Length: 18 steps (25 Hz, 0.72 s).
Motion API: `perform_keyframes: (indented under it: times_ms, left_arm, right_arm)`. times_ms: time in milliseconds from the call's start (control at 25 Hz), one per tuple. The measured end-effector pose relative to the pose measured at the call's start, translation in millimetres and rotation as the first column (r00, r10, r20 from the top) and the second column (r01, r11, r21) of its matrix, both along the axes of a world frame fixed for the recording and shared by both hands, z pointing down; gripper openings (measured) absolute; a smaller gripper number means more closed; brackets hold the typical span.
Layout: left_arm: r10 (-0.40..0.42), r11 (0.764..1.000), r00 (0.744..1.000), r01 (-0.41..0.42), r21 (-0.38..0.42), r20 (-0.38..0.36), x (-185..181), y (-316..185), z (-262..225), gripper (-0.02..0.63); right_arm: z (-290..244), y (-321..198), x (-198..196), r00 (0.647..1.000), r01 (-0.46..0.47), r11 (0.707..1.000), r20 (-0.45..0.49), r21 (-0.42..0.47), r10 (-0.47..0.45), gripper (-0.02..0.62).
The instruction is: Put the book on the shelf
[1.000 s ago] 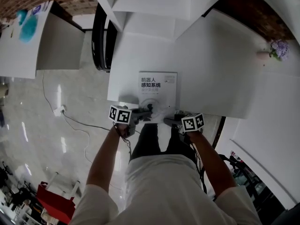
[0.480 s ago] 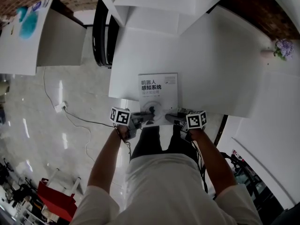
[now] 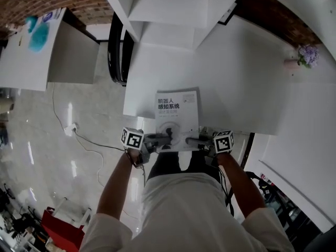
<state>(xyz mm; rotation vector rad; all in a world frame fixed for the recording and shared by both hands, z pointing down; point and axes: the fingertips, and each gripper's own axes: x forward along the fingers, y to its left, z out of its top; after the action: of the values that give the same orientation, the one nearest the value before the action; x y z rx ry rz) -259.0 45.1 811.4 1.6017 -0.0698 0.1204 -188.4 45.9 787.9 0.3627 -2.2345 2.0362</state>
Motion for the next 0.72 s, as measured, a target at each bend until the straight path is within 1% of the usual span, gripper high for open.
perform_keyframes:
  times_ms: [120, 200, 320, 400, 560, 640, 720]
  left_arm:
    - [0.009, 0.996, 1.0, -0.008, 0.086, -0.021, 8, -5, -33, 0.098]
    - [0.002, 0.99, 0.999, 0.005, 0.14, -0.043, 18, -12, -58, 0.1]
    - [-0.012, 0.975, 0.997, 0.029, 0.219, -0.078, 31, -25, -94, 0.107]
    - [-0.017, 0.962, 0.995, 0.043, 0.268, -0.098, 41, -35, -118, 0.129]
    - [-0.044, 0.959, 0.988, 0.082, 0.27, -0.146, 72, -45, -180, 0.152]
    - [-0.053, 0.951, 0.981, 0.107, 0.289, -0.188, 88, -50, -202, 0.152]
    - [-0.043, 0.946, 0.972, 0.114, 0.303, -0.229, 103, -52, -217, 0.159]
  right_arm:
    - [-38, -1, 10, 0.998, -0.011, 0.999, 0.058, 0.034, 0.009, 0.063]
    - [-64, -7, 21, 0.995, -0.028, 0.997, 0.096, 0.071, 0.021, 0.061]
    - [-103, -18, 36, 0.986, -0.059, 0.99, 0.16, 0.131, 0.037, 0.06]
    - [-131, -26, 46, 0.977, -0.079, 0.982, 0.208, 0.17, 0.043, 0.054]
    - [-185, -33, 75, 0.964, -0.098, 0.962, 0.264, 0.255, 0.028, 0.054]
    - [-204, -36, 90, 0.962, -0.093, 0.951, 0.273, 0.296, 0.009, 0.054]
    - [-220, -40, 105, 0.96, -0.082, 0.94, 0.281, 0.331, -0.015, 0.054]
